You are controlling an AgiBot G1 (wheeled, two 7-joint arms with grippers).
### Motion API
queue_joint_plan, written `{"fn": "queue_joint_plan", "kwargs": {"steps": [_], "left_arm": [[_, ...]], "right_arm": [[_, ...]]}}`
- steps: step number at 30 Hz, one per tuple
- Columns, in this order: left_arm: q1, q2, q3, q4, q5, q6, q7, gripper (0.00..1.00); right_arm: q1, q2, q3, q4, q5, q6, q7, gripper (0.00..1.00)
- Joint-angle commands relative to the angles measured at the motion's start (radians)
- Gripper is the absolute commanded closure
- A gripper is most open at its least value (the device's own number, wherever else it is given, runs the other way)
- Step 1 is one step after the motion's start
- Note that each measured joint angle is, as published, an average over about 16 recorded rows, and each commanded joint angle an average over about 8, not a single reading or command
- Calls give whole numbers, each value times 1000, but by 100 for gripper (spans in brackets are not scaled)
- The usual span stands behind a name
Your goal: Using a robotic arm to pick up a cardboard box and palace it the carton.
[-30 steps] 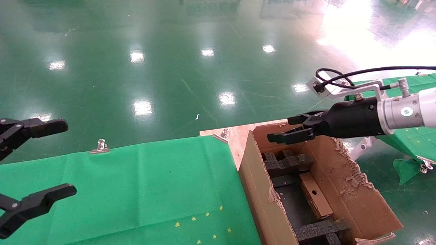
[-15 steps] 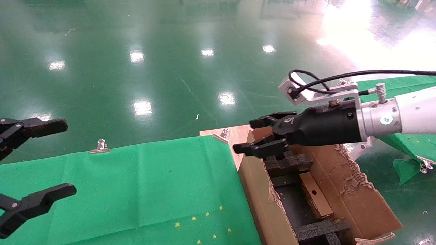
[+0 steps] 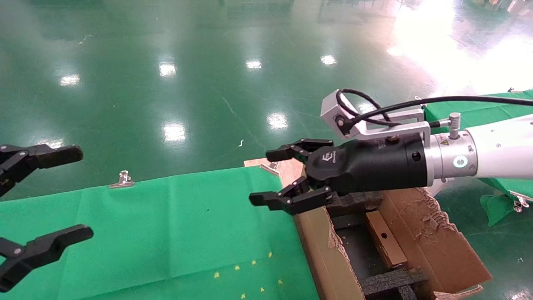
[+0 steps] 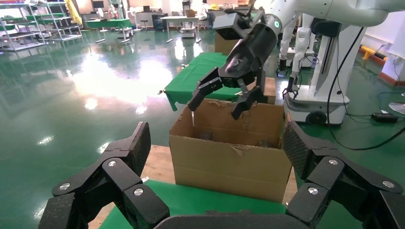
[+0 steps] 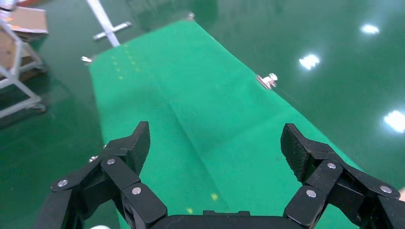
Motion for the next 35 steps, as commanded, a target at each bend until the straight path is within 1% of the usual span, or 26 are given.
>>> {"fn": "queue_joint_plan", "kwargs": {"steps": [1,25,30,35], "left_arm": [[0,0,0,0,0,0,0,0],[0,0,0,0,0,0,0,0],[0,0,0,0,0,0,0,0],[0,0,0,0,0,0,0,0]], "right_arm": [[-30,-6,42,12,6,-13,-16,0],[-384,-72,545,150,74,-163,-210,0],[-438,-81,622,171,84,-186,-237,0],[-460,-85,653,179,88,-196,-245,0]]}}
